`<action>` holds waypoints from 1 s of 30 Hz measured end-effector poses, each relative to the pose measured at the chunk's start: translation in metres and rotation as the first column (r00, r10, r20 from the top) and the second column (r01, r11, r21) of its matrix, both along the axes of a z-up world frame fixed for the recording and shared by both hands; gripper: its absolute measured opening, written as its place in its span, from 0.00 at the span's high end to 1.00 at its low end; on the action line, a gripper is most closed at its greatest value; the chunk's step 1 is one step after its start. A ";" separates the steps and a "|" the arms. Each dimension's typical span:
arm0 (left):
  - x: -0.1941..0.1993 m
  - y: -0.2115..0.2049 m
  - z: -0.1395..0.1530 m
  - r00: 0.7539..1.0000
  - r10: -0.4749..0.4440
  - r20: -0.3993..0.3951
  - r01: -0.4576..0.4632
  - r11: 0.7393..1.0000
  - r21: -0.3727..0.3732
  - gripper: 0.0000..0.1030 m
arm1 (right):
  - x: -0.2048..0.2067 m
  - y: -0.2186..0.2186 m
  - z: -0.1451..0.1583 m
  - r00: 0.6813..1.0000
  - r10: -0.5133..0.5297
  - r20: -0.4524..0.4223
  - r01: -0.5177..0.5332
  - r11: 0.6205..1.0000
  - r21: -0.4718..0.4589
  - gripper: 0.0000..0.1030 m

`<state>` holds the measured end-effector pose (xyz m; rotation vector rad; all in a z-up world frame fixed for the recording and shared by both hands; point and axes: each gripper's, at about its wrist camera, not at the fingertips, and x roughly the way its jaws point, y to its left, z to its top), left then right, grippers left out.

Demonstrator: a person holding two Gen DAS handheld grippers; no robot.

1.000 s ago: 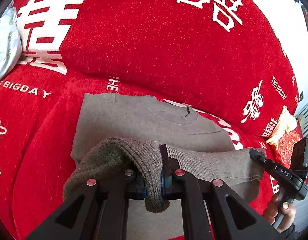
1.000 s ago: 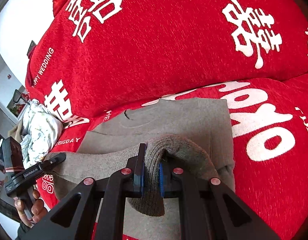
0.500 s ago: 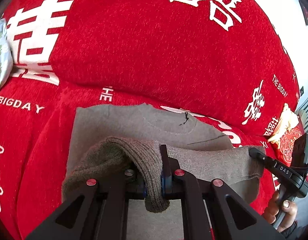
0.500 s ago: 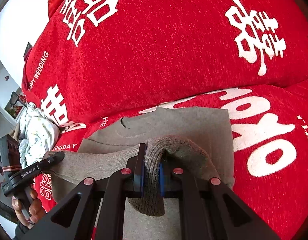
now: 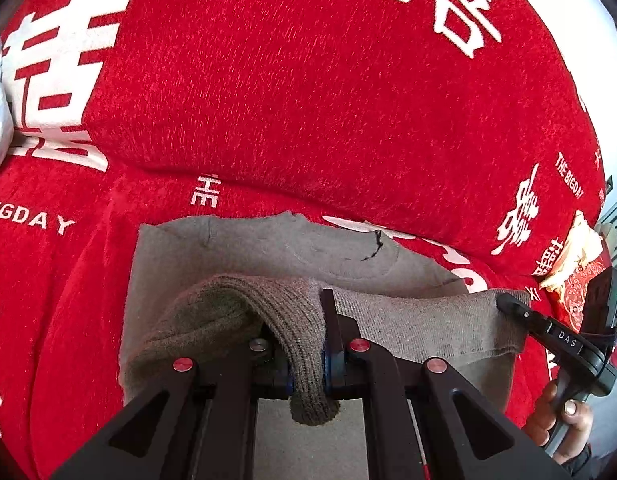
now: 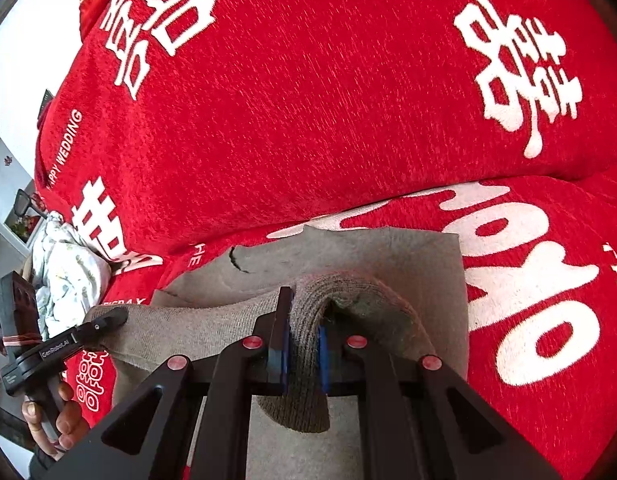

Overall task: Fold small clothes
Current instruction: 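Carry the held hem over the sweater body toward the collar with both tools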

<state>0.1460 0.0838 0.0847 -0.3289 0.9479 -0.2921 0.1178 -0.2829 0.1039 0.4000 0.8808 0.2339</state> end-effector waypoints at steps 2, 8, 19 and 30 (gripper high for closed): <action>0.007 0.001 -0.004 1.000 0.005 -0.015 -0.005 1.000 -0.010 0.90 | 0.007 -0.001 -0.006 1.000 -0.003 -0.014 0.003 1.000 0.004 0.89; 0.025 0.000 -0.017 0.999 0.004 -0.053 -0.005 1.000 -0.006 0.90 | 0.023 -0.002 -0.021 0.999 -0.011 -0.052 0.011 1.000 0.000 0.89; 0.043 -0.003 -0.041 0.995 0.013 -0.102 -0.012 1.000 0.013 0.90 | 0.039 -0.005 -0.045 0.995 -0.016 -0.099 0.016 1.000 -0.008 0.88; 0.056 -0.003 -0.068 0.988 0.019 -0.154 -0.014 0.999 0.037 0.90 | 0.050 -0.003 -0.065 0.989 -0.025 -0.148 0.022 1.000 -0.021 0.88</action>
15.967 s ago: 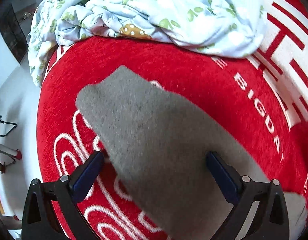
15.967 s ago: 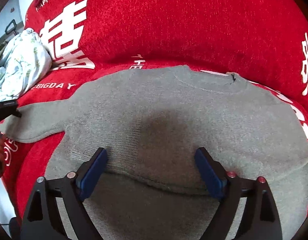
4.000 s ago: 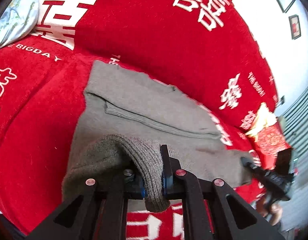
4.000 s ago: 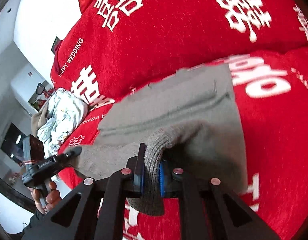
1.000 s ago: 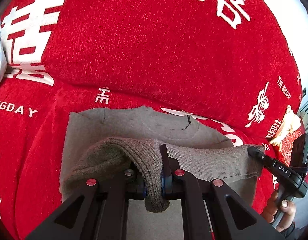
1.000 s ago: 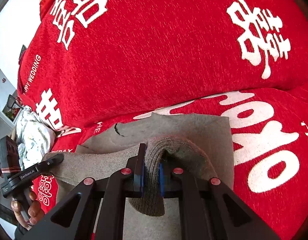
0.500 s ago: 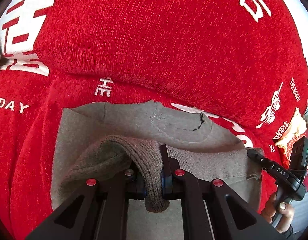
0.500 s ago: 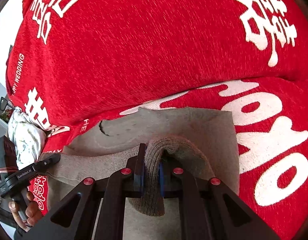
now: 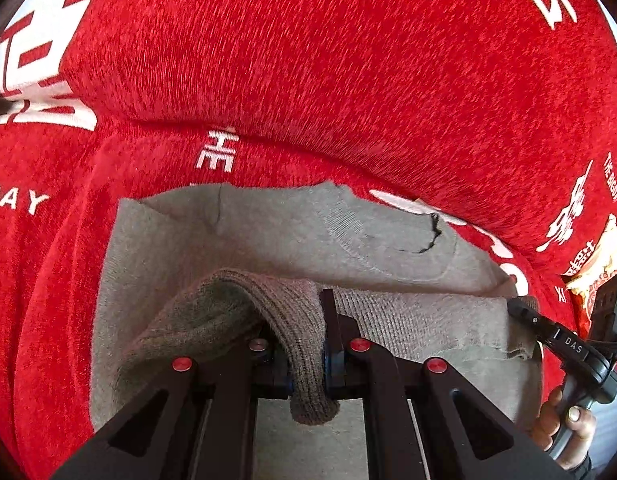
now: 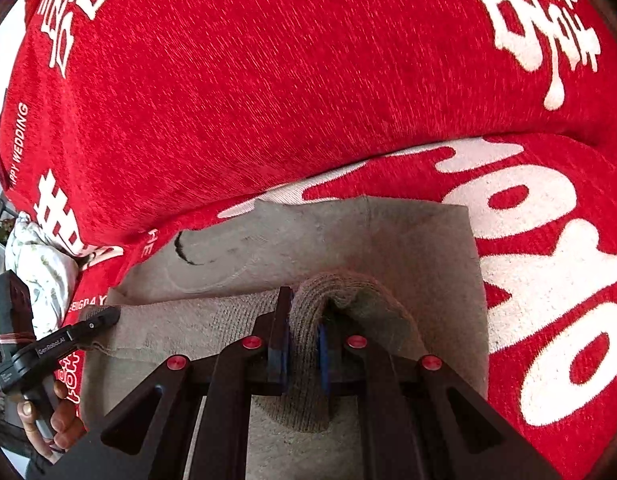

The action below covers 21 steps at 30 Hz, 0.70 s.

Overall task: Fold small clothes
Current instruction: 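Carry the held hem over the sweater body toward the collar with both tools, then open both tools to release the hem near the collar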

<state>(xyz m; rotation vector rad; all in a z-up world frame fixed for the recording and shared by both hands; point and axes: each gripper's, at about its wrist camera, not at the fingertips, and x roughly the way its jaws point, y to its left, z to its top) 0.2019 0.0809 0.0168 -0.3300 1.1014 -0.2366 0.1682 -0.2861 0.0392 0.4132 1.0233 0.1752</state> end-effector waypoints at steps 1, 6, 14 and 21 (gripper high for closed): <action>0.000 0.000 -0.002 1.000 0.000 -0.003 0.000 1.000 0.002 0.90 | 0.000 0.000 -0.001 1.000 0.000 -0.003 0.000 1.000 -0.002 0.88; 0.002 0.000 -0.012 1.000 -0.004 -0.010 0.004 1.000 0.004 0.90 | 0.005 0.001 -0.007 1.000 -0.003 -0.015 0.003 1.000 -0.009 0.88; 0.004 -0.002 -0.015 1.000 -0.009 -0.012 0.009 1.000 0.002 0.88 | 0.009 0.002 -0.011 1.000 0.003 -0.026 -0.004 1.000 -0.022 0.87; -0.002 0.005 0.002 1.000 0.031 -0.003 -0.031 0.999 -0.043 0.16 | 0.000 -0.004 0.005 1.000 0.012 0.010 -0.013 0.998 0.066 0.33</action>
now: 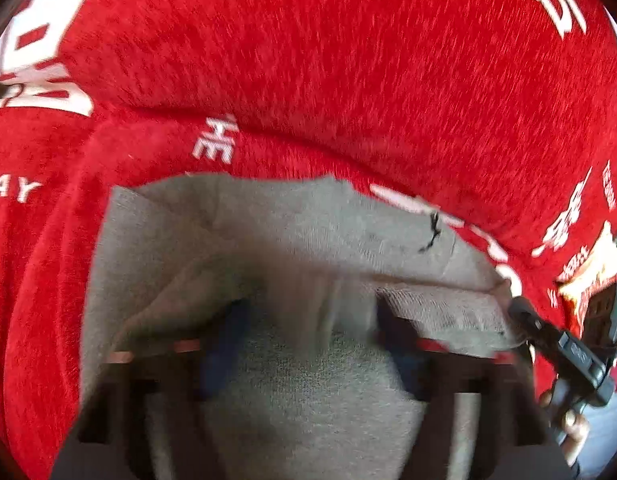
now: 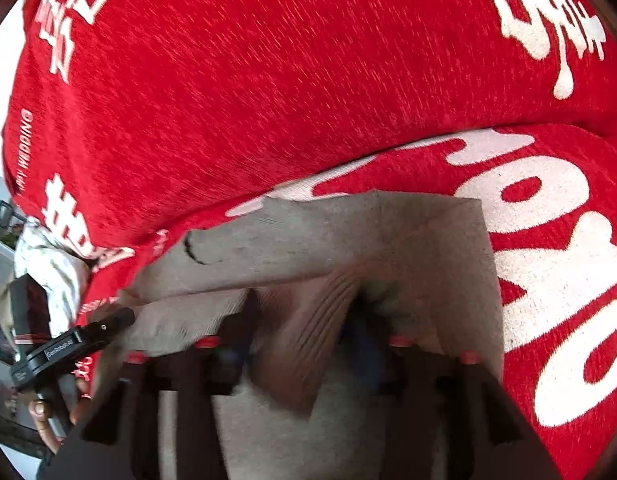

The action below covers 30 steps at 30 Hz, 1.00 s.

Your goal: Fold small clothes

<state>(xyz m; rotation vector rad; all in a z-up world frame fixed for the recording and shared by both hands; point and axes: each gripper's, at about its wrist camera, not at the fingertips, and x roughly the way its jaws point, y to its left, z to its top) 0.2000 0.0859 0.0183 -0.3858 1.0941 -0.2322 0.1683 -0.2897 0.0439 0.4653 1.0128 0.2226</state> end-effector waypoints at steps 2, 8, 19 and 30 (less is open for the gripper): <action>-0.004 0.004 0.007 1.000 0.026 0.012 -0.026 1.000 -0.014 0.08 | -0.010 -0.001 0.011 0.998 -0.027 0.049 0.029 0.999 -0.032 0.16; -0.016 0.019 0.017 0.999 0.022 0.047 -0.016 0.994 -0.110 0.08 | -0.026 -0.001 0.030 0.993 0.008 0.116 0.002 0.997 -0.083 0.16; 0.007 -0.022 -0.008 0.999 -0.021 0.033 0.016 0.989 0.147 0.08 | 0.005 0.043 0.007 0.994 0.101 0.046 -0.083 0.951 -0.296 0.16; 0.020 -0.036 -0.019 0.996 -0.077 0.052 0.055 0.940 0.338 0.08 | 0.024 0.026 -0.020 0.999 0.046 -0.019 -0.050 0.923 -0.381 0.16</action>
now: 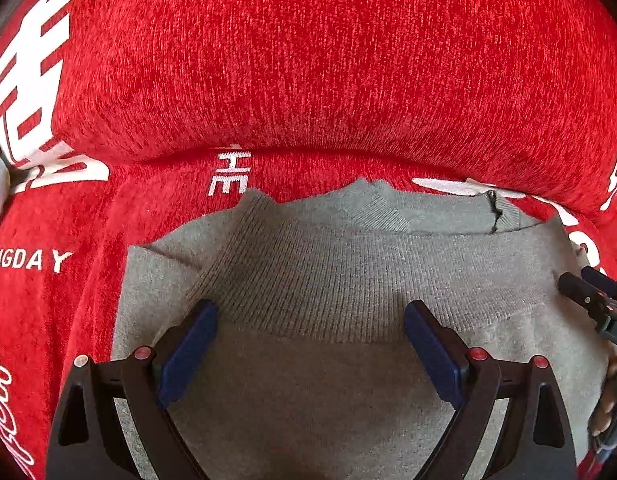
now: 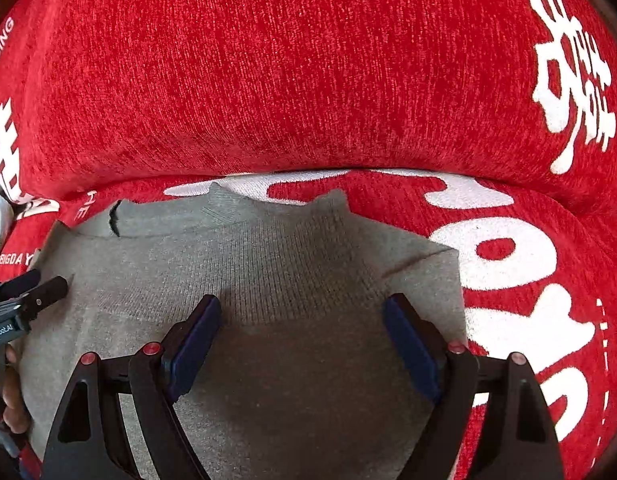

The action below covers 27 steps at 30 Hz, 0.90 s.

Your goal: Fold small clothes

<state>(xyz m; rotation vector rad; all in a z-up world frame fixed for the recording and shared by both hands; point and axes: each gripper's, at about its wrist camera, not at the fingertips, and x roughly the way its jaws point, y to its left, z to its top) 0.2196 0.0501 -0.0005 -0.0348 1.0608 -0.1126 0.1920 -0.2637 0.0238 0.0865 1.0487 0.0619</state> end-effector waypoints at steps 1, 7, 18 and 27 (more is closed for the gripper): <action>-0.001 0.001 0.003 1.000 0.002 0.003 -0.002 1.000 -0.003 0.08 | -0.002 0.000 0.002 1.000 -0.003 0.000 0.003 1.000 -0.007 0.16; -0.026 0.011 0.029 0.998 0.035 0.058 -0.033 0.999 -0.042 0.08 | -0.037 0.017 0.036 0.996 0.026 0.089 -0.025 1.000 -0.010 0.16; -0.088 0.040 0.014 0.998 0.044 0.033 -0.042 0.998 -0.048 0.08 | -0.102 -0.008 0.019 0.998 -0.012 0.060 0.015 0.999 -0.051 0.14; -0.165 0.098 0.032 0.981 0.168 0.096 -0.147 0.970 -0.191 0.08 | -0.151 -0.027 0.049 0.988 -0.083 0.128 0.083 0.997 0.002 0.11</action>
